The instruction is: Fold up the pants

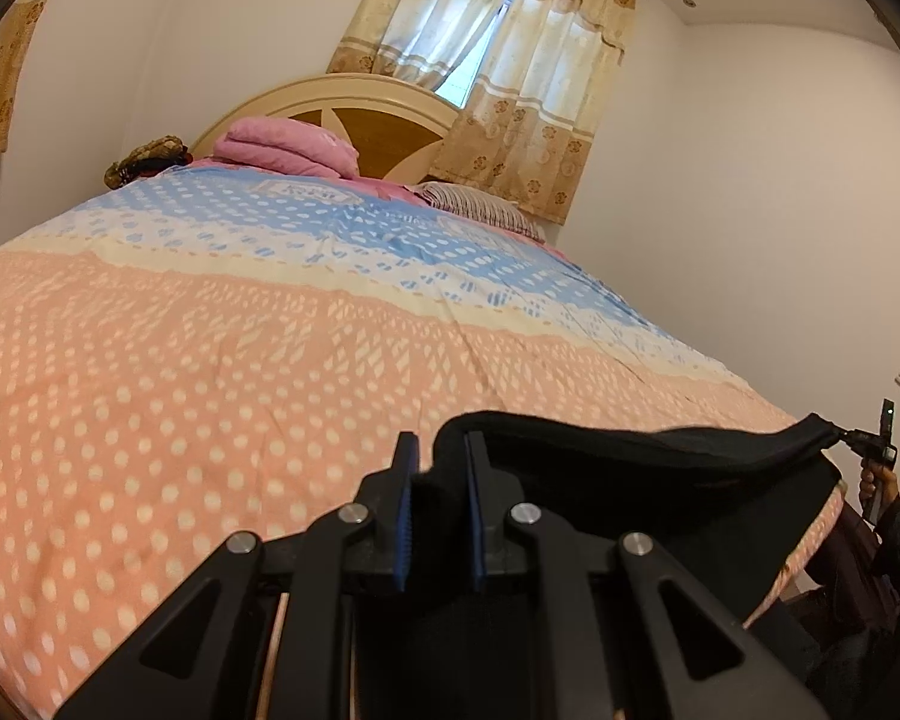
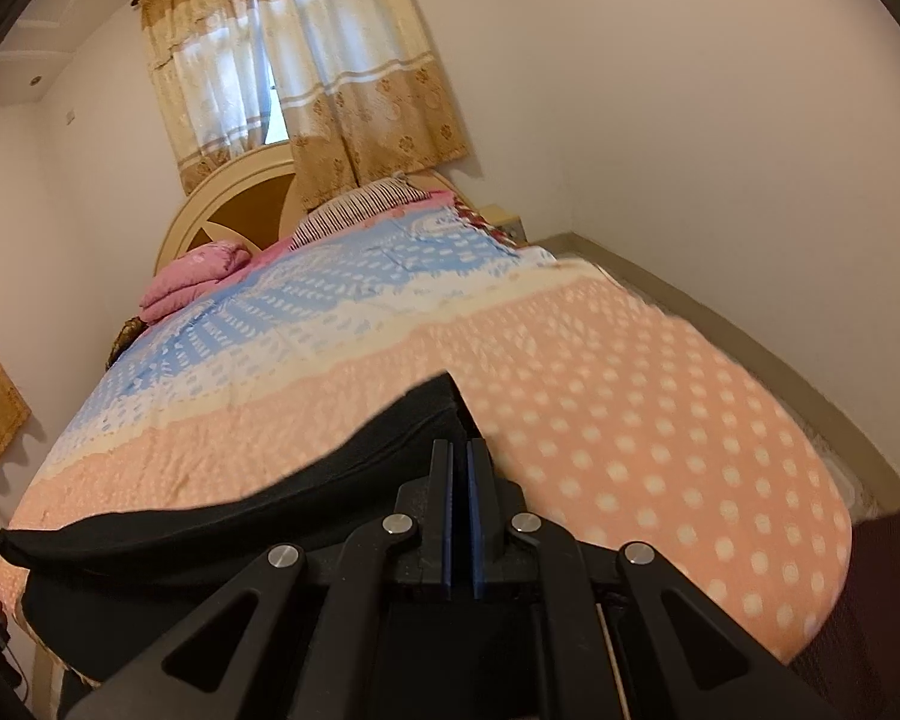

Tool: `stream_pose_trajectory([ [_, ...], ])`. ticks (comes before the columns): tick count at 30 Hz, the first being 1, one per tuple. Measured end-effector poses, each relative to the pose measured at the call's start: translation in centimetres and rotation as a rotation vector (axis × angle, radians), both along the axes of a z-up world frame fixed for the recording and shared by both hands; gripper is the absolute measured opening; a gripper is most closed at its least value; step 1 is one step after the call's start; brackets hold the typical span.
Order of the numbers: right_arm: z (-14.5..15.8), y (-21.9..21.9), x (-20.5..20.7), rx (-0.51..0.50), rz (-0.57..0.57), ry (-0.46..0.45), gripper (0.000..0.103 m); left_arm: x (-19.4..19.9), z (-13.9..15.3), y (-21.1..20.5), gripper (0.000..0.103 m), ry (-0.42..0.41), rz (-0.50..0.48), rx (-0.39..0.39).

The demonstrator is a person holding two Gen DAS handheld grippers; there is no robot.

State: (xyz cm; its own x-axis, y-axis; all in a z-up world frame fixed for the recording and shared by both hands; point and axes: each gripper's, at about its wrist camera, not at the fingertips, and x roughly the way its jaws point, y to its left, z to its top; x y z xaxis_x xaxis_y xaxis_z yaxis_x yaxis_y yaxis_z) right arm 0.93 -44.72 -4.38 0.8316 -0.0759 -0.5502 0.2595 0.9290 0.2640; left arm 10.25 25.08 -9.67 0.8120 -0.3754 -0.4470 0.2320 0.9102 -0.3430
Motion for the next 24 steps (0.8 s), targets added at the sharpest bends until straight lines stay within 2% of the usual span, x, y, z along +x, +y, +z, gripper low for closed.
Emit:
stream_pose_trajectory([
  [7, -2.3, -1.4, -2.4, 0.039, -0.052, 0.027, 0.002, -2.3, -2.0, 0.2, 0.016, 0.015, -0.001, 0.015],
  [9, -3.1, -1.9, -2.9, 0.024, -0.082, 0.055, 0.000, -2.7, -2.5, 0.1, 0.016, 0.018, -0.002, 0.033],
  [12, -3.9, -2.7, -3.5, 0.071, -0.084, 0.077, 0.000, -3.1, -3.2, -0.4, 0.016, 0.029, -0.006, 0.070],
  [15, -3.1, -2.2, -4.5, 0.050, -0.096, 0.059, 0.001, -3.6, -3.6, -0.9, 0.016, 0.030, 0.001, 0.127],
  [17, -2.0, -1.1, -5.1, 0.043, -0.074, 0.029, 0.001, -3.9, -3.7, -1.1, 0.022, 0.027, 0.011, 0.154],
  [19, -0.4, 1.1, -5.3, -0.043, -0.071, 0.020, 0.005, -4.3, -3.7, -1.6, 0.022, 0.017, 0.020, 0.207],
  [20, 0.3, 2.1, -5.1, -0.072, -0.054, 0.017, 0.020, -4.5, -3.7, -2.0, 0.022, 0.013, 0.021, 0.237],
  [21, 1.0, 3.7, -4.9, -0.098, -0.011, 0.010, 0.052, -4.6, -3.6, -2.4, 0.023, 0.010, 0.024, 0.264],
  [22, 1.5, 5.4, -4.7, -0.120, 0.029, 0.005, 0.068, -4.8, -3.7, -2.8, 0.026, 0.004, 0.030, 0.302],
  [23, 1.8, 7.0, -4.6, -0.139, 0.062, -0.008, 0.080, -5.0, -3.7, -3.2, 0.027, -0.002, 0.033, 0.334],
  [24, 2.1, 9.1, -4.2, -0.157, 0.118, -0.021, 0.080, -5.2, -3.8, -3.5, 0.028, -0.007, 0.032, 0.361],
])
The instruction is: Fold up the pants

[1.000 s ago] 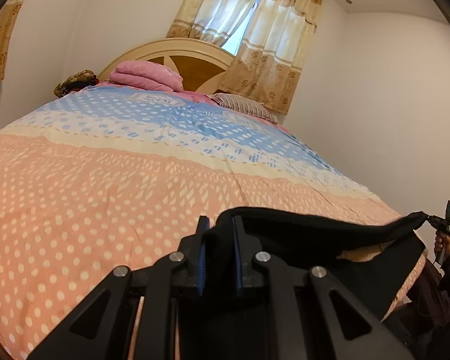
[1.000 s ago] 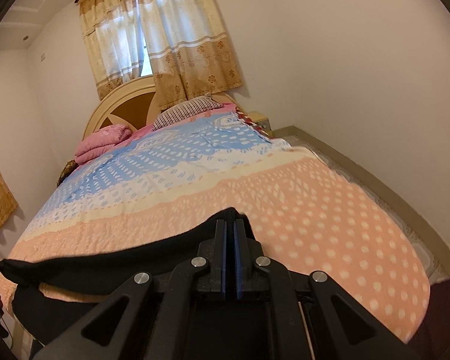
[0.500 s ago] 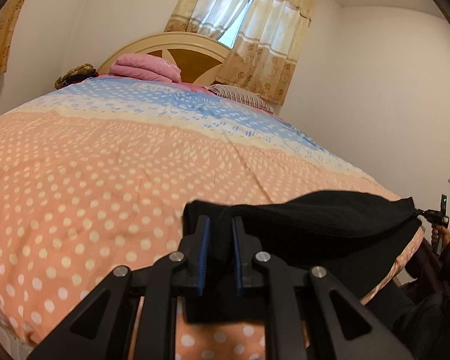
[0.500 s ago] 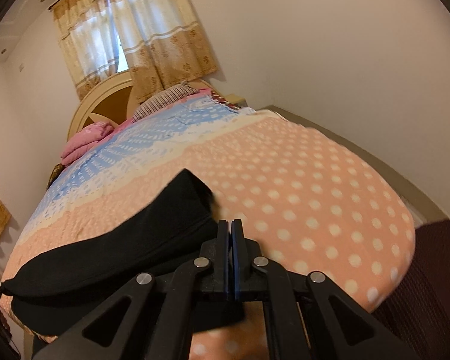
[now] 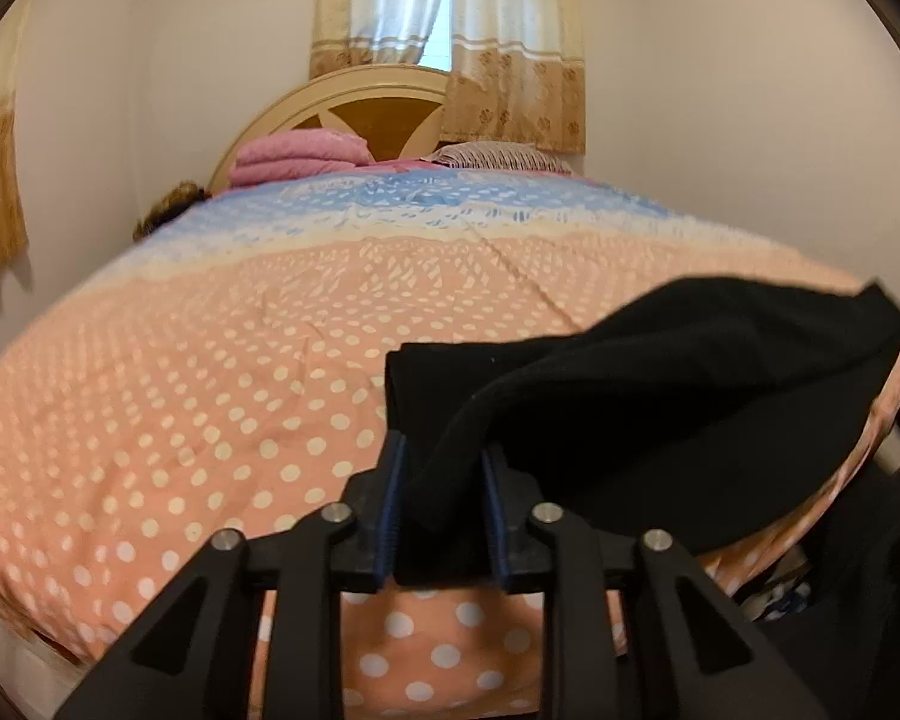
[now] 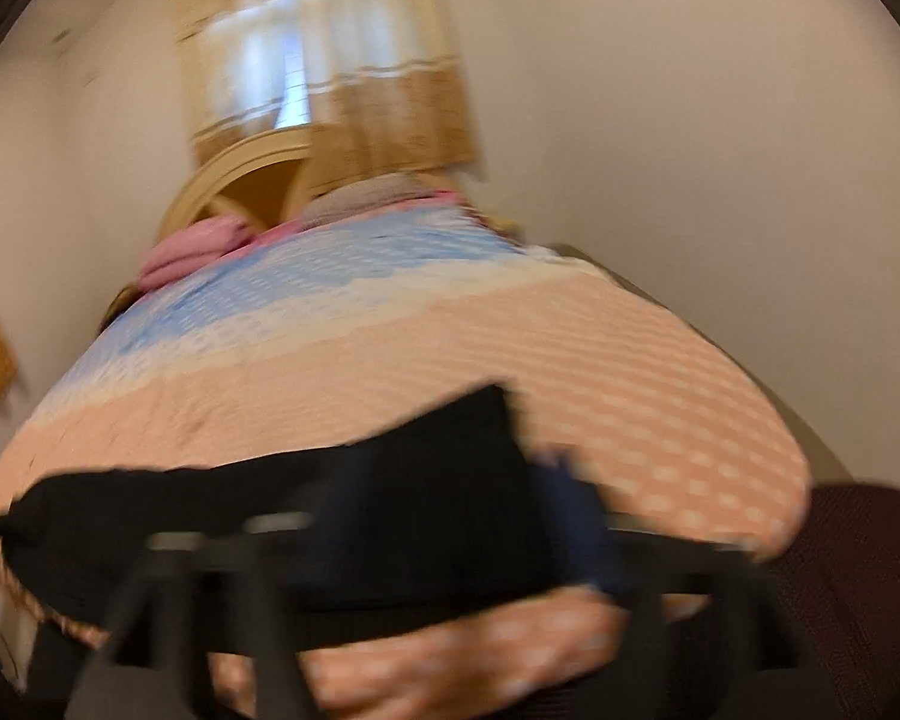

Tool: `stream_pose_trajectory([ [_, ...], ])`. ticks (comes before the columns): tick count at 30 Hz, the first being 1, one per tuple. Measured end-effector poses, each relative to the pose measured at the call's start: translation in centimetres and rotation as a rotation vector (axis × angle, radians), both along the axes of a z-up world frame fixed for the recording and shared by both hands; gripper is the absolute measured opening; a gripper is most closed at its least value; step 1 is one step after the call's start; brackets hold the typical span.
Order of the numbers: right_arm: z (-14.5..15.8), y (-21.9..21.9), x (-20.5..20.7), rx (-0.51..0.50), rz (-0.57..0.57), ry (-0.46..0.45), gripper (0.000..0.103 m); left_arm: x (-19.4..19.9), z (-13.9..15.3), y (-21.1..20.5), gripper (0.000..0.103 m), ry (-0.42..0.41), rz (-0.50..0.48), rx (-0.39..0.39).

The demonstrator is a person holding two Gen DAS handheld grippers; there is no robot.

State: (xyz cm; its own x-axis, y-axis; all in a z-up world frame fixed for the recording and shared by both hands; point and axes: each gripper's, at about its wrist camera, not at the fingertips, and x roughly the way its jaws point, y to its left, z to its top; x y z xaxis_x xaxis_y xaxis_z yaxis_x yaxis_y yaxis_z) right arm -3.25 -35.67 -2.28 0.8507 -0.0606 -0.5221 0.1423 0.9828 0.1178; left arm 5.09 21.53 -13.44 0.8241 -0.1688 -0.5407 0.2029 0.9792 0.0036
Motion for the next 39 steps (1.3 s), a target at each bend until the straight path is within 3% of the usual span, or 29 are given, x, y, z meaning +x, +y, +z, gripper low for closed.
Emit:
stream_pose_trajectory([
  [4, -1.0, 9.3, 3.1, -0.126, 0.215, 0.098, 0.079, -0.2, -0.4, -0.6, 0.028, -0.005, 0.008, 0.049],
  [6, -2.3, 15.5, 4.2, -0.205, 0.374, 0.139, 0.065, -0.2, -0.5, -0.4, 0.028, -0.014, 0.021, 0.042],
  [10, -5.1, 25.2, 5.6, -0.290, 0.613, 0.191, 0.055, 0.1, -0.3, 0.0, 0.030, -0.038, 0.057, 0.018],
  [16, -9.4, 33.5, 6.6, -0.478, 0.764, 0.232, 0.051, 1.1, 0.4, -0.3, 0.028, -0.055, 0.093, -0.005],
  [18, -10.3, 33.8, 7.5, -0.521, 0.754, 0.248, 0.043, 1.6, 0.4, -0.4, 0.028, -0.041, 0.093, 0.011],
  [20, -10.4, 33.2, 8.0, -0.489, 0.742, 0.244, 0.042, 1.7, 0.4, -0.4, 0.026, -0.041, 0.089, 0.010],
  [22, -10.4, 32.7, 8.3, -0.467, 0.733, 0.243, 0.032, 1.9, 0.5, -0.5, 0.024, -0.039, 0.087, 0.005],
  [23, -10.3, 32.9, 8.3, -0.453, 0.734, 0.247, 0.017, 2.0, 0.6, -0.5, 0.023, -0.041, 0.088, 0.006],
  [24, -10.0, 32.6, 8.3, -0.434, 0.738, 0.254, 0.010, 2.0, 0.7, -0.5, 0.023, -0.042, 0.087, 0.004],
  [26, -9.6, 32.4, 8.1, -0.429, 0.742, 0.254, 0.005, 2.0, 1.0, -0.6, 0.020, -0.049, 0.085, 0.004],
  [34, -6.0, 30.5, 4.7, -0.369, 0.757, 0.175, 0.003, 1.0, 2.9, -0.3, 0.016, -0.093, 0.040, -0.050],
  [39, -6.3, 30.1, 3.3, -0.363, 0.786, 0.190, 0.003, -0.3, 2.4, -0.1, 0.016, -0.085, 0.016, -0.044],
])
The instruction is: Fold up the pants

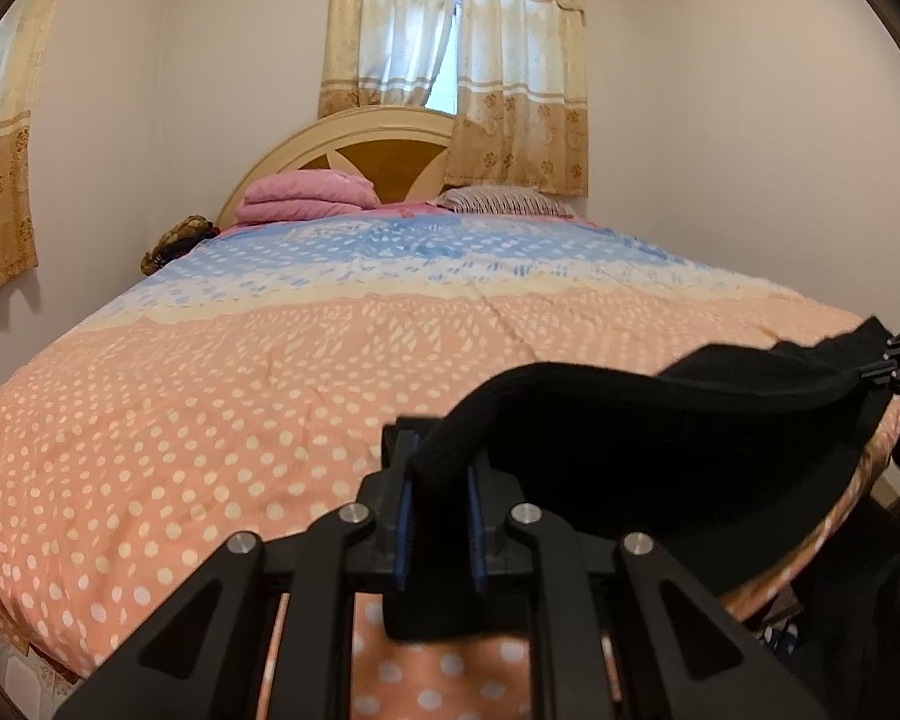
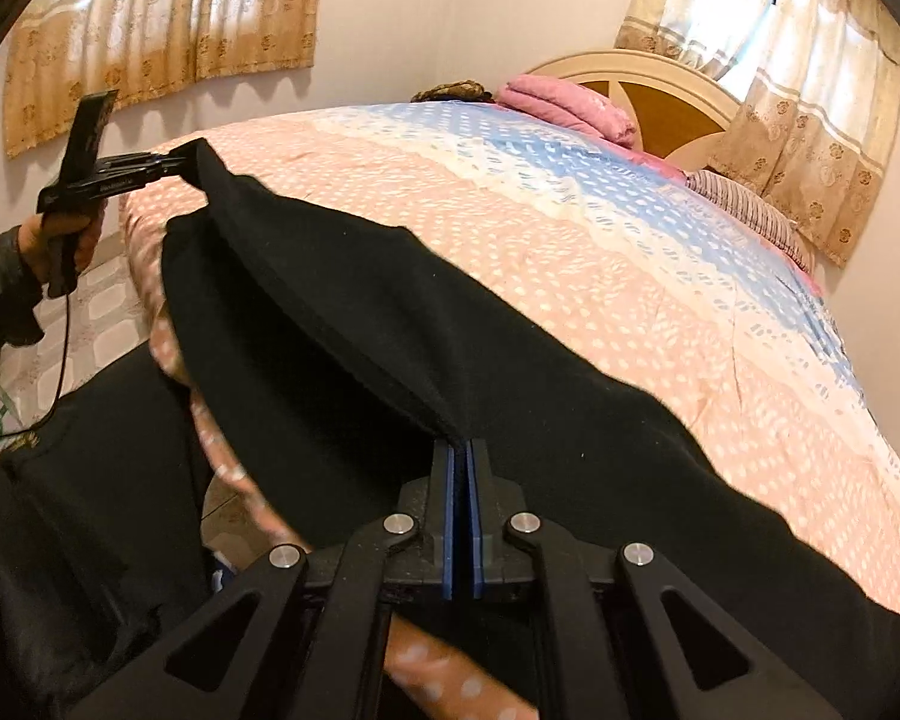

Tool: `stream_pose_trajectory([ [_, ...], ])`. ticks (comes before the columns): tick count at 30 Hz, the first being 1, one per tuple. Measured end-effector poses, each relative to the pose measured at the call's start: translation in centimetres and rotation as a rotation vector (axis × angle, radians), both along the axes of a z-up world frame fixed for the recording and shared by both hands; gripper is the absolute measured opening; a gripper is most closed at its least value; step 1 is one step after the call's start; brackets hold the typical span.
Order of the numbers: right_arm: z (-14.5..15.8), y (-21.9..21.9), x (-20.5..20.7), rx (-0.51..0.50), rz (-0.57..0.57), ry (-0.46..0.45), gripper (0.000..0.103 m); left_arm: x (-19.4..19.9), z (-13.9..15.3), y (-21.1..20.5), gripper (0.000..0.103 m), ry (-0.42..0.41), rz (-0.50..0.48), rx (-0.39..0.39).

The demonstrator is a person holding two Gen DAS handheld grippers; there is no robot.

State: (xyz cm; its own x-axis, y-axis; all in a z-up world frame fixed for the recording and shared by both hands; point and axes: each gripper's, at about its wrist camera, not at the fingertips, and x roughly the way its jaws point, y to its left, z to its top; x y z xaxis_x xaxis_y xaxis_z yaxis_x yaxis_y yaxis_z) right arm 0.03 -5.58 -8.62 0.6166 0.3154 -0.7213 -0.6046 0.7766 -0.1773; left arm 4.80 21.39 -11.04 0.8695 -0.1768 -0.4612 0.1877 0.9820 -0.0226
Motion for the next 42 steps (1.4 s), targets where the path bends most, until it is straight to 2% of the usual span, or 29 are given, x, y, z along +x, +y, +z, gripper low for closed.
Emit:
stream_pose_trajectory([
  [7, -3.9, 0.9, 0.4, -0.047, 0.028, 0.108, 0.003, -0.7, -2.4, 0.1, 0.016, 0.050, -0.005, 0.030],
  [14, -3.3, 0.6, 0.6, -0.027, 0.027, 0.131, 0.003, -0.9, -3.1, 0.1, 0.017, 0.064, 0.000, 0.057],
  [15, -3.4, 0.5, 0.6, -0.034, 0.031, 0.135, 0.003, -0.9, -3.2, 0.1, 0.022, 0.066, 0.005, 0.067],
  [17, -4.2, 1.0, 0.5, -0.079, 0.034, 0.126, 0.003, -0.8, -3.8, 0.0, 0.026, 0.080, 0.016, 0.101],
  [20, -4.0, 1.1, 0.8, -0.061, 0.025, 0.134, 0.004, -1.2, -4.2, 0.3, 0.037, 0.092, 0.032, 0.126],
  [22, -4.0, 0.8, 0.9, -0.053, 0.027, 0.149, 0.004, -1.8, -4.1, 0.8, 0.049, 0.093, 0.048, 0.161],
  [24, -3.9, 0.5, 1.1, -0.052, 0.030, 0.154, 0.004, -2.5, -4.0, 2.1, 0.051, 0.103, 0.083, 0.187],
  [26, -4.1, 0.4, 1.2, -0.041, 0.030, 0.161, 0.005, -2.9, -4.0, 3.4, 0.051, 0.116, 0.125, 0.181],
  [29, -4.1, 0.3, 1.4, -0.016, 0.022, 0.173, 0.005, -3.7, -3.1, 4.9, 0.051, 0.095, 0.184, 0.121],
  [31, -4.0, 0.1, 1.1, -0.010, 0.017, 0.171, 0.006, -4.0, -2.1, 4.6, 0.056, 0.063, 0.196, 0.098],
  [35, -3.2, -0.6, 0.7, 0.008, 0.003, 0.152, 0.012, -3.2, 0.2, 0.8, 0.058, 0.009, 0.121, 0.095],
  [38, -2.5, -2.2, 0.5, 0.039, -0.052, 0.131, 0.035, -2.0, 1.6, -3.7, 0.058, -0.016, 0.014, 0.109],
  [42, -1.4, -6.3, 0.1, 0.124, -0.161, 0.122, 0.038, 0.2, 2.1, -9.9, 0.060, 0.014, -0.148, 0.067],
])
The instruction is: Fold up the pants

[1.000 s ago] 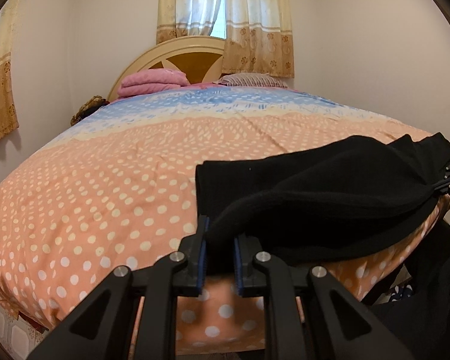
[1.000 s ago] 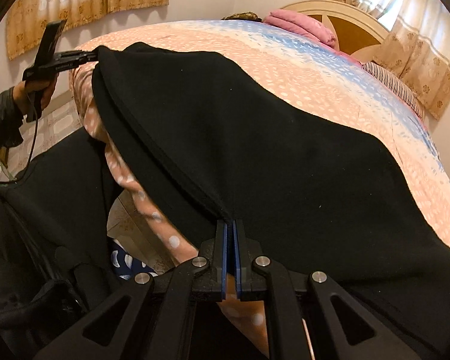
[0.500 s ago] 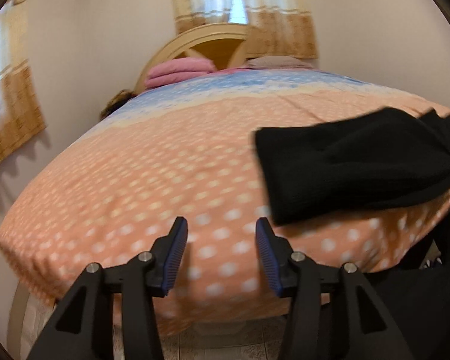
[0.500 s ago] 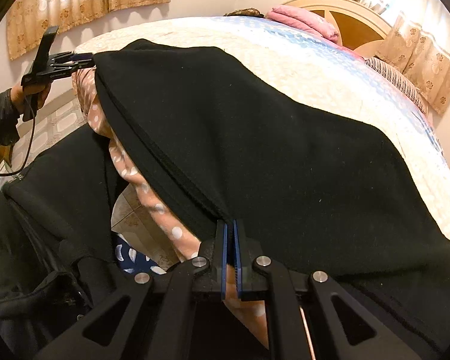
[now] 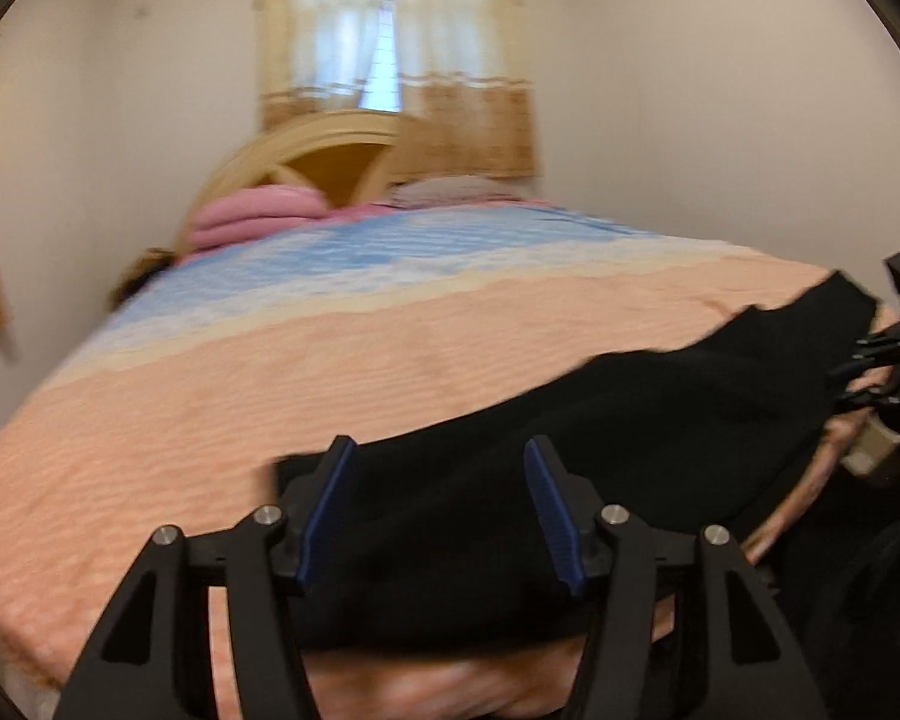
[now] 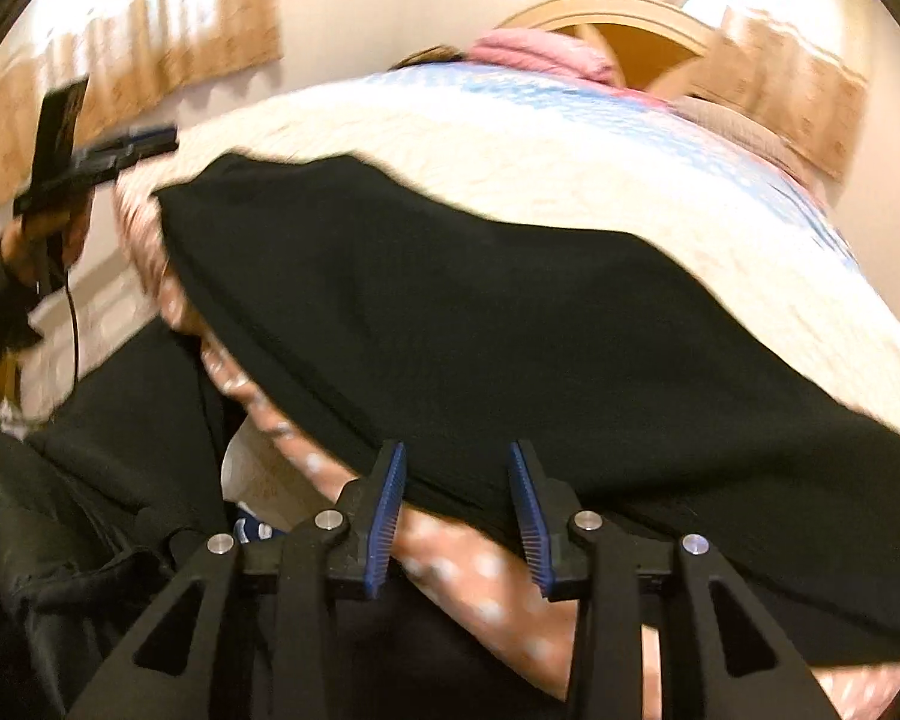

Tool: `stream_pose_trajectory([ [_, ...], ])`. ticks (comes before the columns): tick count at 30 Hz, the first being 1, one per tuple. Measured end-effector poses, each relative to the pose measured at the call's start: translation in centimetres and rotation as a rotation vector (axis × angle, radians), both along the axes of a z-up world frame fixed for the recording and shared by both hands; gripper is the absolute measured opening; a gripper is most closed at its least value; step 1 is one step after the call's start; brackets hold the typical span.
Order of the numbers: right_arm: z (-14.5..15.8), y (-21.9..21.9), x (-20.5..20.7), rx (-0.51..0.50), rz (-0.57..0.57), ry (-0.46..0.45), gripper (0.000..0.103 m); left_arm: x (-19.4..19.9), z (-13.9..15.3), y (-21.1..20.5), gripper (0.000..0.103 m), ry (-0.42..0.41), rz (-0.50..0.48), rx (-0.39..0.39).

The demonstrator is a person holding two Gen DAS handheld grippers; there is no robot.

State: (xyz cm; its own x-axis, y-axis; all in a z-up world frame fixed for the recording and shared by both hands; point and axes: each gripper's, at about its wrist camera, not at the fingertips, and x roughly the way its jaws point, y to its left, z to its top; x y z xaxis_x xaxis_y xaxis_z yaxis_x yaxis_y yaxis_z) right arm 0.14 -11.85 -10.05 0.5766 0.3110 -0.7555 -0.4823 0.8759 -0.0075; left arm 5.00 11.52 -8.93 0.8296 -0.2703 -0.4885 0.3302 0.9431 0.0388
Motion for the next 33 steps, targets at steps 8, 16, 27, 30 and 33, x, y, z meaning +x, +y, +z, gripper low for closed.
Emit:
stream_pose_trajectory([
  [8, 2.8, -12.0, -1.5, 0.125, -0.351, -0.009, 0.038, 1.4, -0.5, -10.3, 0.060, 0.060, -0.254, 0.012],
  [16, 3.0, -19.9, -3.7, 0.283, -0.646, 0.005, 0.037, 0.3, -1.5, -19.0, 0.060, 0.102, -0.481, 0.077],
  [27, 2.8, -27.2, -5.7, 0.421, -0.915, -0.027, 0.037, -0.3, -4.8, -22.2, 0.043, 0.184, -0.555, 0.163],
  [30, 2.4, -28.7, -6.0, 0.467, -0.943, -0.031, 0.032, -0.5, -4.4, -22.3, 0.043, 0.176, -0.561, 0.152],
  [33, 2.3, -29.3, -6.0, 0.470, -0.968, -0.036, 0.031, -0.9, -4.0, -22.8, 0.043, 0.160, -0.573, 0.155],
])
